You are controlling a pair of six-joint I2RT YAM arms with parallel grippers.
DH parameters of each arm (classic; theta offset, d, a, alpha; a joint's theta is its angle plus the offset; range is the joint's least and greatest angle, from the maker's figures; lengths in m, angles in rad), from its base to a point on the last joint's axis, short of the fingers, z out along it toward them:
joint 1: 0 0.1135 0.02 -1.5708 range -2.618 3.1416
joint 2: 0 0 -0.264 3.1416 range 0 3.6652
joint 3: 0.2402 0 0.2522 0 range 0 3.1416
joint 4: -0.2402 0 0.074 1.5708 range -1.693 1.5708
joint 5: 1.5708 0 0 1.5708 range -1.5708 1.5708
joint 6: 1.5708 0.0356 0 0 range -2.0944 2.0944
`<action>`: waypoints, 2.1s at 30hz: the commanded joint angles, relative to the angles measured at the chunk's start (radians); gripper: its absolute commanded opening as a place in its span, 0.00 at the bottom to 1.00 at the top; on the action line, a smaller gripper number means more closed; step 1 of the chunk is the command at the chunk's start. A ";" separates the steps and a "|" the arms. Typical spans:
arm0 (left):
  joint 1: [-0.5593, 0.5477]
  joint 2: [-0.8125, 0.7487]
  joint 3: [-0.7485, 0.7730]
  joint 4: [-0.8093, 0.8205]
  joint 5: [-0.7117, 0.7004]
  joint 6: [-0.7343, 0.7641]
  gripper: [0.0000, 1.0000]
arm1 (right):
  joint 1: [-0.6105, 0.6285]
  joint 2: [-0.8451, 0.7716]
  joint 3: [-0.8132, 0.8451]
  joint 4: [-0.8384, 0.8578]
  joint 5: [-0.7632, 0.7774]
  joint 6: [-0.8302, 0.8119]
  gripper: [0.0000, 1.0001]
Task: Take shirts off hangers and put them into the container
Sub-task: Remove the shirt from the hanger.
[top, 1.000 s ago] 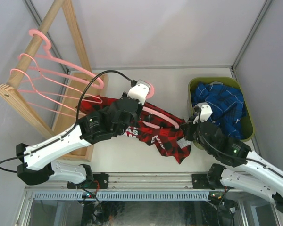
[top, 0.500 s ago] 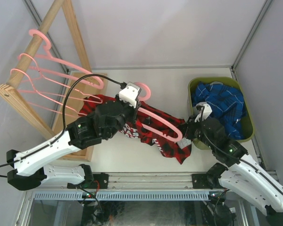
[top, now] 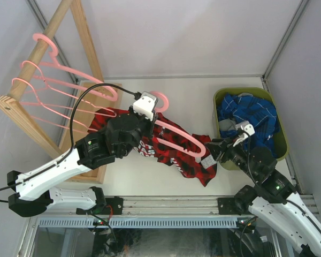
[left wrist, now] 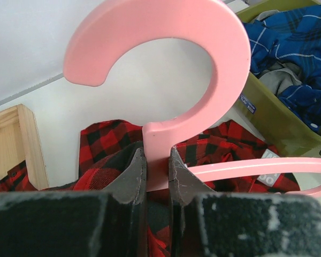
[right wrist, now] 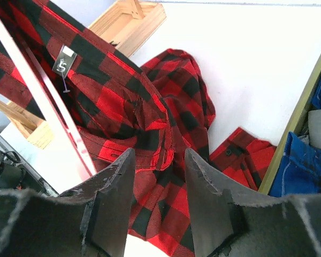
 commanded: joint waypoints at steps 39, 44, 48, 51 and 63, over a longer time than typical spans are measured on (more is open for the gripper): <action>0.005 -0.027 0.015 0.064 0.004 -0.022 0.00 | -0.004 0.124 0.094 0.092 -0.365 -0.033 0.07; 0.005 -0.034 0.012 0.069 0.010 -0.026 0.00 | -0.004 0.145 0.094 0.091 -0.407 -0.036 0.31; 0.004 -0.039 0.011 0.071 0.011 -0.028 0.00 | -0.004 0.179 0.093 0.098 -0.422 -0.036 0.31; 0.005 -0.043 0.009 0.071 0.009 -0.027 0.00 | -0.004 0.186 0.091 0.100 -0.420 -0.036 0.31; 0.005 -0.043 -0.007 0.064 0.007 -0.028 0.05 | -0.019 0.061 0.054 0.091 -0.332 -0.010 0.00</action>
